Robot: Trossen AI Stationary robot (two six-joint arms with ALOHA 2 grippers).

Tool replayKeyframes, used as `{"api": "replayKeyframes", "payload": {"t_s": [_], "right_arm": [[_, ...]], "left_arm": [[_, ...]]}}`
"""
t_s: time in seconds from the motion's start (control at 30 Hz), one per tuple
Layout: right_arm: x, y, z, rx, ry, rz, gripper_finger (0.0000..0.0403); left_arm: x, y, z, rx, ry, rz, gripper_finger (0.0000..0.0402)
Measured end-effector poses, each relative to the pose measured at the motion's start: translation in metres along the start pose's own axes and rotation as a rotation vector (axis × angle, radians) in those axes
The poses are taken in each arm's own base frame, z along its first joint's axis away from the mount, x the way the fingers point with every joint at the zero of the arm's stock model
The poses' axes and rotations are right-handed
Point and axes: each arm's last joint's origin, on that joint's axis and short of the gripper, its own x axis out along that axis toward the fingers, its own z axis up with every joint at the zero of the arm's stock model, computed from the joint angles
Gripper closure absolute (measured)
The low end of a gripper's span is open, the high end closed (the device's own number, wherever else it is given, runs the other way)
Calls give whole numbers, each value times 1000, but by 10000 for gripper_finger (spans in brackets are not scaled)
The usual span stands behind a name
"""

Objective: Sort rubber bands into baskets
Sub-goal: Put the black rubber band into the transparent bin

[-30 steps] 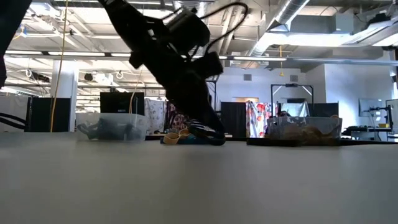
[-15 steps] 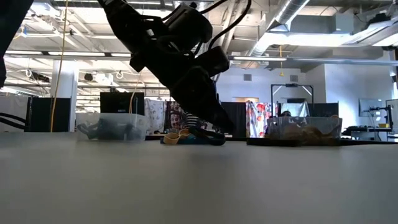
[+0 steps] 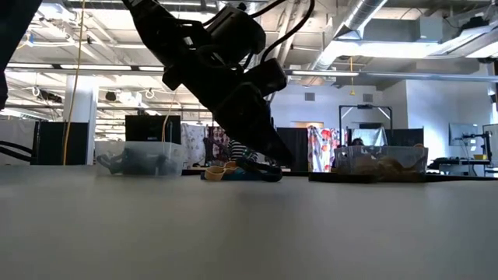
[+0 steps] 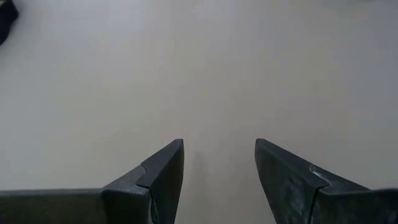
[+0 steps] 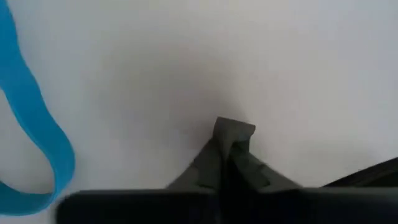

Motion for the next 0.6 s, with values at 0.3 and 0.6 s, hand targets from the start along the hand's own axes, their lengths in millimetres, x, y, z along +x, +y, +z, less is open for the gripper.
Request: {"api": "replayKeyframes", "payload": {"t_s": [0.3,0.6], "right_arm": [[-8,7,20,-75,-81,33,370],[-29,18,57,-198,-341,31,377]], "left_arm": [[0,0,2,1,-20,0,215],[0,-13,15,64,-149,-24,215]]}}
